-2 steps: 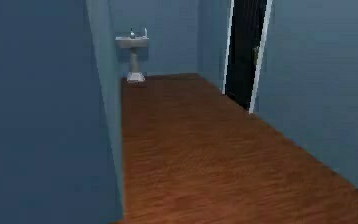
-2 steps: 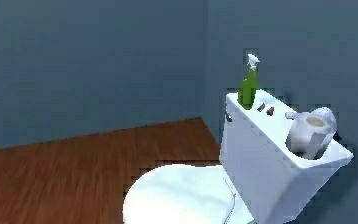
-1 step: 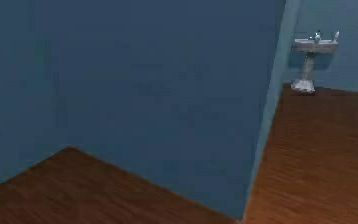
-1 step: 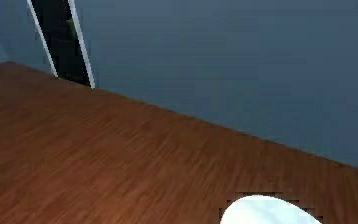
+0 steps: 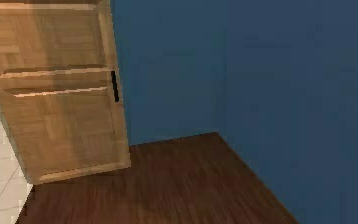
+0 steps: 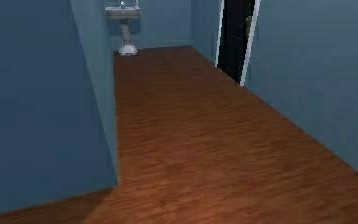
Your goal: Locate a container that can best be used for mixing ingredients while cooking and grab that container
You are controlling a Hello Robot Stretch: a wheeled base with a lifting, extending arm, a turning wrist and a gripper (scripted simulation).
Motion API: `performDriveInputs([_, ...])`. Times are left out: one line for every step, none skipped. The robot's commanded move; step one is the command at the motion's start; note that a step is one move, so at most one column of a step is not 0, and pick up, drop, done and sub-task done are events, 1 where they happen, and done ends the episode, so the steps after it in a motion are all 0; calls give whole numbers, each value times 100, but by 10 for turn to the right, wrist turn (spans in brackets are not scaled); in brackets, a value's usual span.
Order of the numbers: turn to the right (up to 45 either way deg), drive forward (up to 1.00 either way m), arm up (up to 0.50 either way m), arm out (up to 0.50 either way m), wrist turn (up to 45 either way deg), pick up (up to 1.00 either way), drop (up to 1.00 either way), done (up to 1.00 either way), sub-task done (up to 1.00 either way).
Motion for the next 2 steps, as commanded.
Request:
performDriveInputs([-150,0,0,0,0,0,0,0,0])
performDriveInputs([0,10,0,0,0,0,0,0,0])
